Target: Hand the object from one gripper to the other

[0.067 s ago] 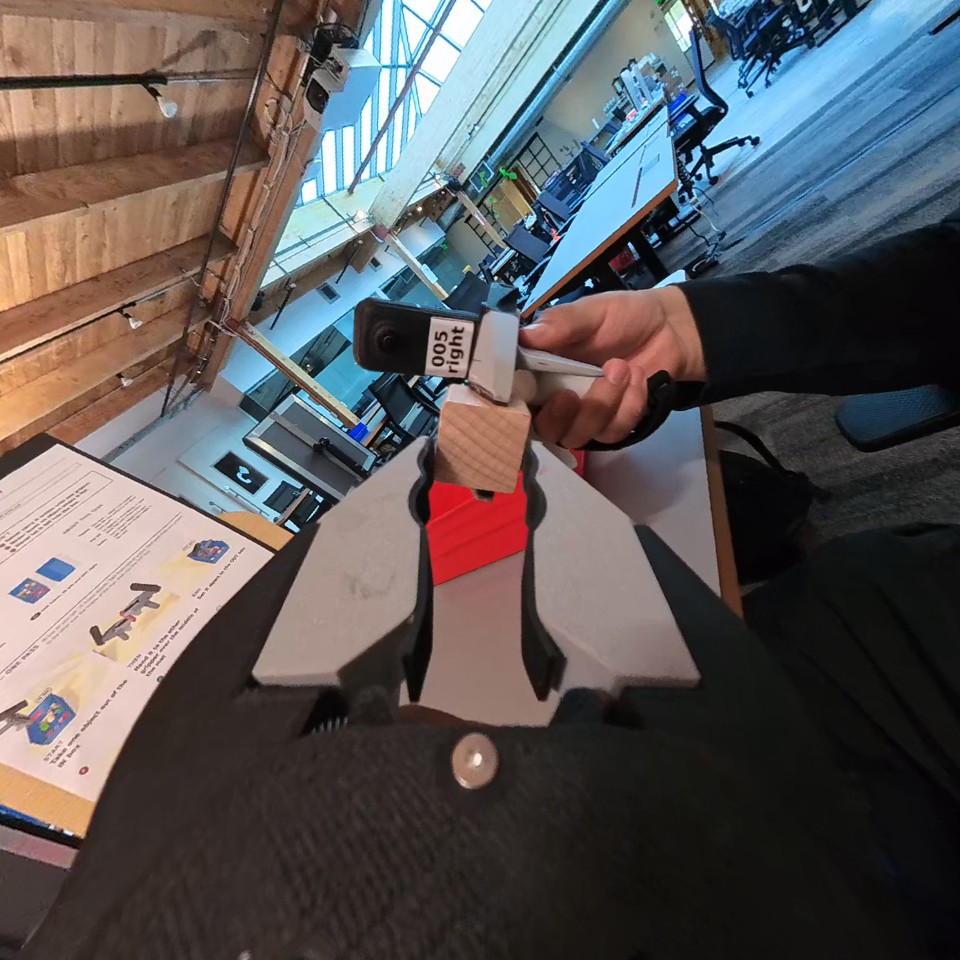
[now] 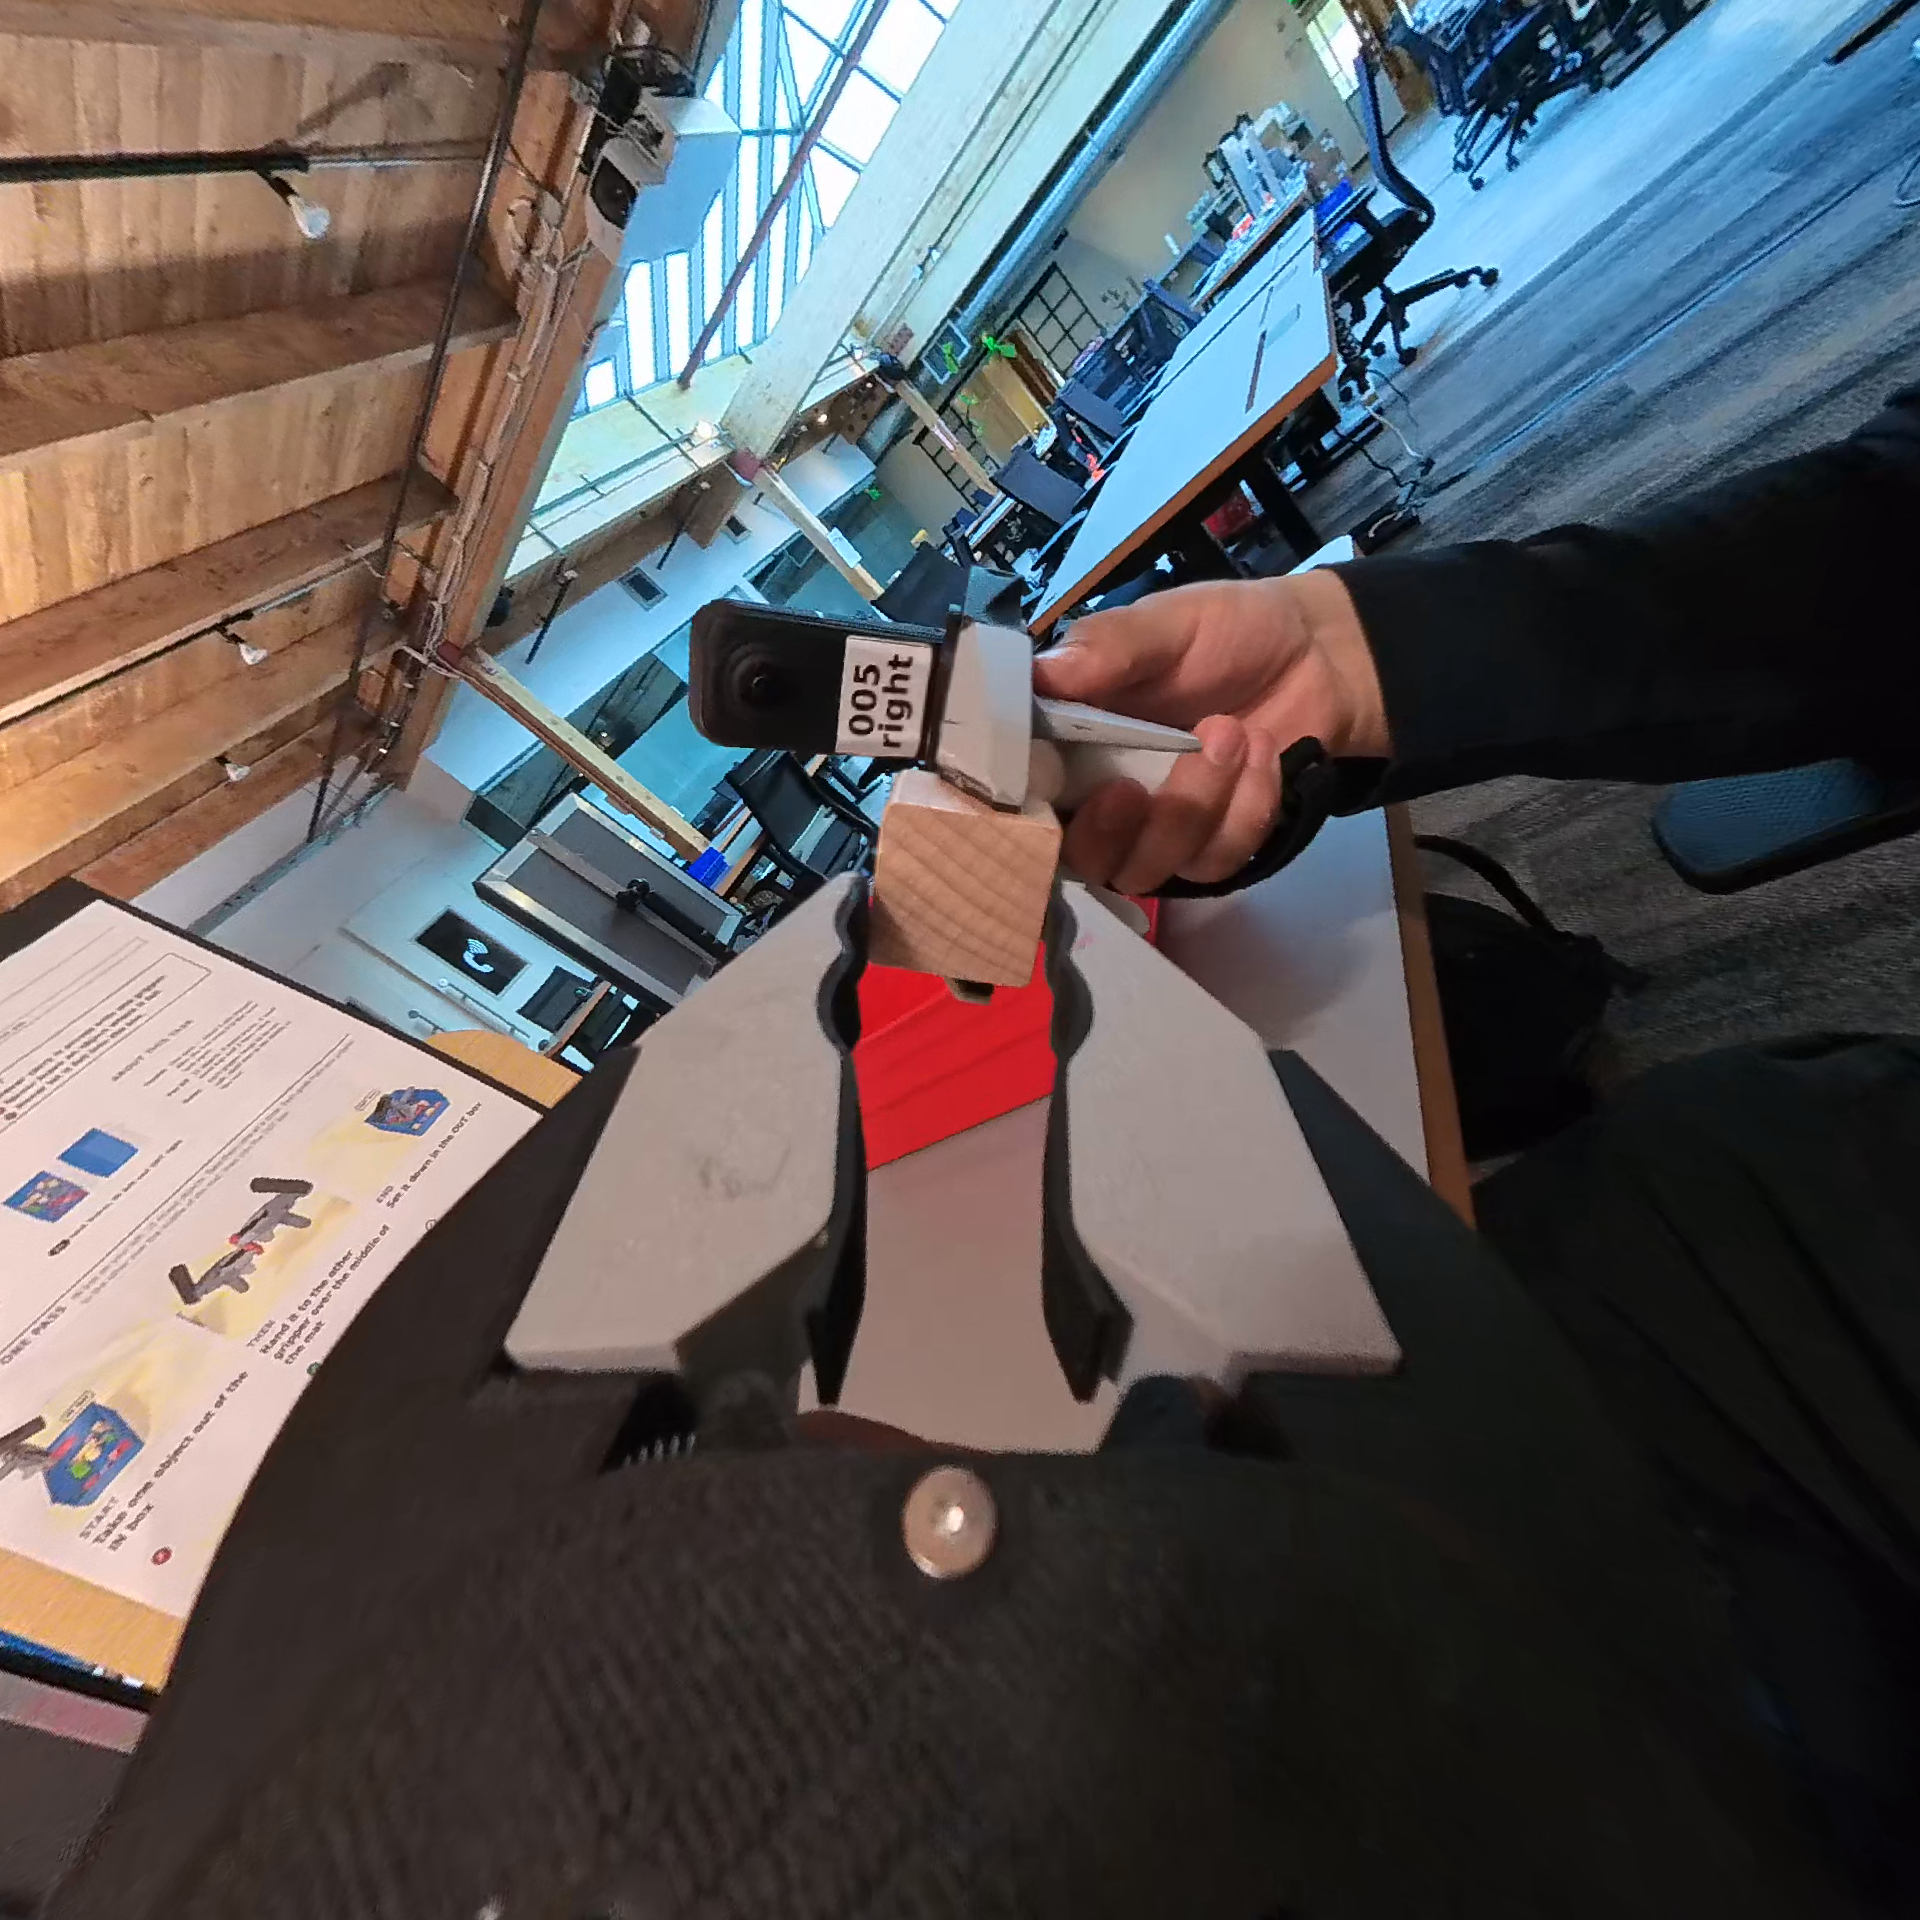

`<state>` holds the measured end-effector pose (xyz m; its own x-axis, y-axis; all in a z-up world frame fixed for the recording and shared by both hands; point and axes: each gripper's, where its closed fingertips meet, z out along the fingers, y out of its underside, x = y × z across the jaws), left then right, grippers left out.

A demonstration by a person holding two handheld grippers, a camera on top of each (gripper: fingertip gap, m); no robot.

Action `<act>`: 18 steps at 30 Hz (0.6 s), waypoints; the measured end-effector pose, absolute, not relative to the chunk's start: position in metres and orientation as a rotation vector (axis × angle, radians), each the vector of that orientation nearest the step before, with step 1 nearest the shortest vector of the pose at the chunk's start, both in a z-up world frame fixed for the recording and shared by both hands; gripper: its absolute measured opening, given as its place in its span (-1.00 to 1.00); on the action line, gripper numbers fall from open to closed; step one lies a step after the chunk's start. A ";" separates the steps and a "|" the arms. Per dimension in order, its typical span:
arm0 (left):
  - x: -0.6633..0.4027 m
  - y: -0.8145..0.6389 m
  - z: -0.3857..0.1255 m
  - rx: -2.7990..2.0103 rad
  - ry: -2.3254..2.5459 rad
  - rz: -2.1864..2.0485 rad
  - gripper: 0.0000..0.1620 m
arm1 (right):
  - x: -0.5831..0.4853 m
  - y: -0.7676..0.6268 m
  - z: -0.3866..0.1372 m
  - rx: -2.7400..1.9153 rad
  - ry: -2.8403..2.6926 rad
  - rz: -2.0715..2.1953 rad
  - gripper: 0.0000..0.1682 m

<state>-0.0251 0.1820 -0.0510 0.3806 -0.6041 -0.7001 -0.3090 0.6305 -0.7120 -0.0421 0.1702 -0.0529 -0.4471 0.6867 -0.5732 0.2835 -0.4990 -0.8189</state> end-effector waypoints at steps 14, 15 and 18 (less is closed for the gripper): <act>-0.046 0.189 -0.031 -1.034 1.057 -0.352 -1.00 | 0.019 0.276 -0.045 -1.585 -1.072 1.445 -0.64; -0.050 0.191 -0.029 -1.052 1.034 -0.377 -1.00 | 0.038 0.304 -0.054 -1.648 -1.004 1.287 -0.64; -0.059 0.205 -0.030 -1.141 0.982 -0.389 -1.00 | 0.100 0.371 -0.092 -1.866 -0.818 0.921 -0.63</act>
